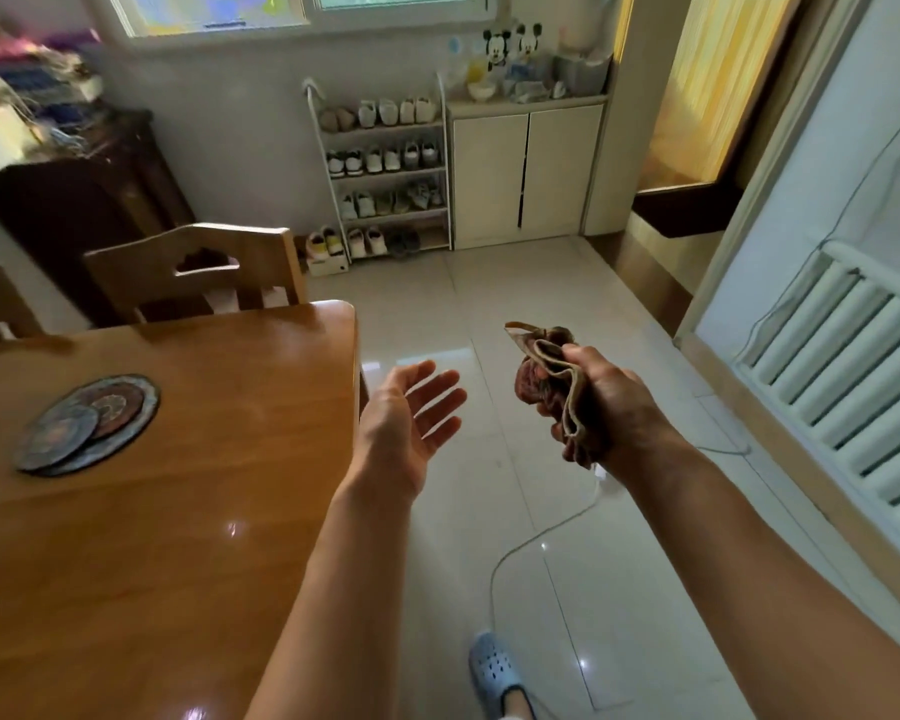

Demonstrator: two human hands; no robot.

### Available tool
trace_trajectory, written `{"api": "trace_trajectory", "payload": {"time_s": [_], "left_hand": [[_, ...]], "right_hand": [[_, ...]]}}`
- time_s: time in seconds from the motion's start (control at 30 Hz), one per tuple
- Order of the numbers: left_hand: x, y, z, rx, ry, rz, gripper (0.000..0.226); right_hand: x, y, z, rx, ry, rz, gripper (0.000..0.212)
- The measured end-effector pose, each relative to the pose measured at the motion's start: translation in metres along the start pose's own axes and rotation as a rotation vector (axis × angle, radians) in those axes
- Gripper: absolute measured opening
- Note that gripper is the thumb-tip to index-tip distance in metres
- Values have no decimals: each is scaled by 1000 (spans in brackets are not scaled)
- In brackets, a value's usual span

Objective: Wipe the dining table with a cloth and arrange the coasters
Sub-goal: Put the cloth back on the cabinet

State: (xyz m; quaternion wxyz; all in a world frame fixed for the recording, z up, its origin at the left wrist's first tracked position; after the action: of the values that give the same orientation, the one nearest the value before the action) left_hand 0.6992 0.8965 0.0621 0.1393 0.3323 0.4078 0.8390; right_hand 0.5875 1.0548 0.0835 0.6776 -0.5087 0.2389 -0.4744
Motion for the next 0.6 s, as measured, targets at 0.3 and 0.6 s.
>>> {"api": "trace_trajectory", "payload": {"time_s": [0.3, 0.6], "left_hand": [[68, 86, -130, 102, 88, 37, 34], [97, 136, -230, 125, 130, 41, 33]], "right_hand": [[34, -82, -169, -18, -87, -12, 35], [76, -123, -294, -4, -143, -18, 36]]}}
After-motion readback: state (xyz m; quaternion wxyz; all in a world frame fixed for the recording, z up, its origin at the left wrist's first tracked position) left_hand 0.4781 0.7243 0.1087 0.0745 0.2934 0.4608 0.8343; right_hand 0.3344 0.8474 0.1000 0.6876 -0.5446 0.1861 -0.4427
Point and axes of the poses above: each hand's wrist, its own z-axis away from the middle knuckle, its own x-axis out of the palm, y = z × x, the point moved 4 cm from there along -z, towards the middle knuckle, and after that the axes turned 4 degrees about z, right-handed, at the moved point
